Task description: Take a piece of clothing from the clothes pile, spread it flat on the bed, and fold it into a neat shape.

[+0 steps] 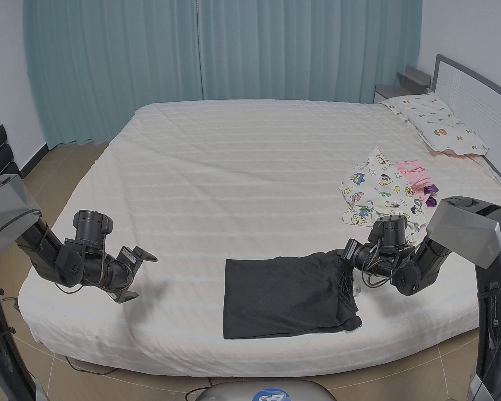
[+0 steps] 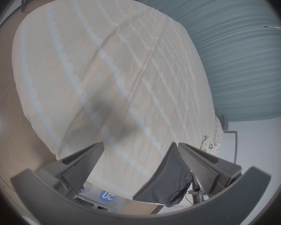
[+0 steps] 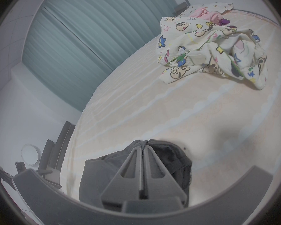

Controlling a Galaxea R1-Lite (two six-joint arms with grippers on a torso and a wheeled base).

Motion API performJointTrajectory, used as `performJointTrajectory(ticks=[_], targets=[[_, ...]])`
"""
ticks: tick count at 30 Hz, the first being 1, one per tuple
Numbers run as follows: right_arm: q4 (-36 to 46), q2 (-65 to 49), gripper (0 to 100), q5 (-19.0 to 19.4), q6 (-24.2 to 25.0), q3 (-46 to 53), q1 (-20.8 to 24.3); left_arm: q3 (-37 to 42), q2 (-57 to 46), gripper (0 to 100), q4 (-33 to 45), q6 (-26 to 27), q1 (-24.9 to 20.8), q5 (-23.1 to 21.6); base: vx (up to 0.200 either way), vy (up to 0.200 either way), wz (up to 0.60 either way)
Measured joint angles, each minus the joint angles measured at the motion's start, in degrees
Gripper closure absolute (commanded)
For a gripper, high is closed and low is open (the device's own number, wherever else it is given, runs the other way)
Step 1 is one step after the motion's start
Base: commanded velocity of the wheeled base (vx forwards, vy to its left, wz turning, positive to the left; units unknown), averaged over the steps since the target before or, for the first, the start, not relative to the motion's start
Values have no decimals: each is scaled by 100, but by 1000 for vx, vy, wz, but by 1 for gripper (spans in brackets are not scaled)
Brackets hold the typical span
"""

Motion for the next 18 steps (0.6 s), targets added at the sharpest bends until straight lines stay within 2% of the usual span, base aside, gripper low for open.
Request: performJointTrajectory(ticks=[2, 3, 12, 18], targets=[[-1, -11, 100, -2, 24, 9, -35, 6, 0, 0, 2, 2, 0, 0, 0, 0, 0], [-1, -16, 0, 0, 30, 16, -41, 9, 0, 0, 2, 2, 0, -2, 0, 0, 0], [-113, -33, 0, 34, 95, 166, -115, 11, -2, 0, 2, 0, 0, -2, 0, 0, 0], [-444, -286, 0, 83, 128, 744, -154, 9, -2, 0, 2, 0, 0, -2, 0, 0, 0]])
